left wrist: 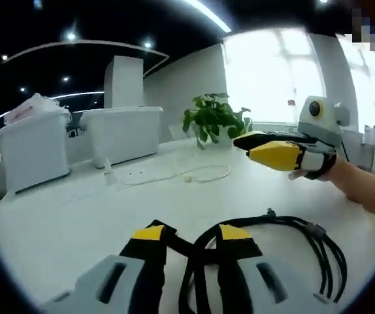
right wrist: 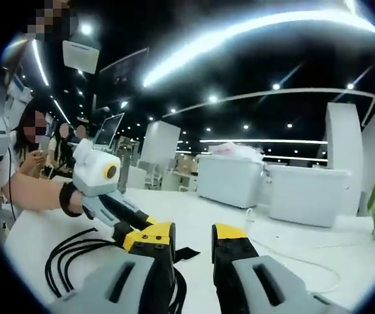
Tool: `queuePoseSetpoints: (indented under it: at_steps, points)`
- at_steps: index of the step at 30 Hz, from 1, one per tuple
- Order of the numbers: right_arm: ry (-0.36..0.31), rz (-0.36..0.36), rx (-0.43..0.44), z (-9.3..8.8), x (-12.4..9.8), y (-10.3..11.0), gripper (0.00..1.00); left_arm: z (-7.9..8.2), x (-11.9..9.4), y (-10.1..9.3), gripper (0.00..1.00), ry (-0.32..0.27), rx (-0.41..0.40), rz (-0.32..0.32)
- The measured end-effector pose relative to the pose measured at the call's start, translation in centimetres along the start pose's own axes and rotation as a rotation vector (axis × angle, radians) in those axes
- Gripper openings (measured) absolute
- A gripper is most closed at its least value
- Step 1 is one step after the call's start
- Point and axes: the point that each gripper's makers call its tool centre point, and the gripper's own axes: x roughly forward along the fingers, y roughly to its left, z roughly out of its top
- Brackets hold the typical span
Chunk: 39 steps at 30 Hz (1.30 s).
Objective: Coil the Type-C to USB data cable on the desktop and secure it with Velcro straps.
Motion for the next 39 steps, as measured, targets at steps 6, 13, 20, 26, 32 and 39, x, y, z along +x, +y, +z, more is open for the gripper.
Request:
queuePoseSetpoints:
  at_steps: [6,13,20,26,32,39]
  points:
    - [-0.015,0.147,0.034,0.1,0.1,3.4,0.27,-0.1,-0.3,1.9,0.36,-0.011,0.004,0.033]
    - [0.218,0.285,-0.261,-5.4,0.7,8.8,0.24,-0.8,-1.5,3.4,0.31,-0.041,-0.064,0.066]
    - [0.238,0.31,-0.31,-6.4,2.0,10.3,0.23,1.5,-2.2,3.3,0.3,-0.174,-0.272,-0.019]
    - [0.232,0.294,-0.372,-6.6,2.9,10.5,0.23,1.7,-2.5,5.9,0.31,-0.181,-0.27,0.005]
    - [0.244,0.301,-0.352,-7.1,2.9,10.4,0.23,2.9,-3.0,4.5,0.31,-0.259,-0.411,-0.058]
    - [0.249,0.293,-0.333,-7.2,2.7,10.3,0.23,3.7,-4.0,4.0,0.35,-0.306,-0.484,-0.067]
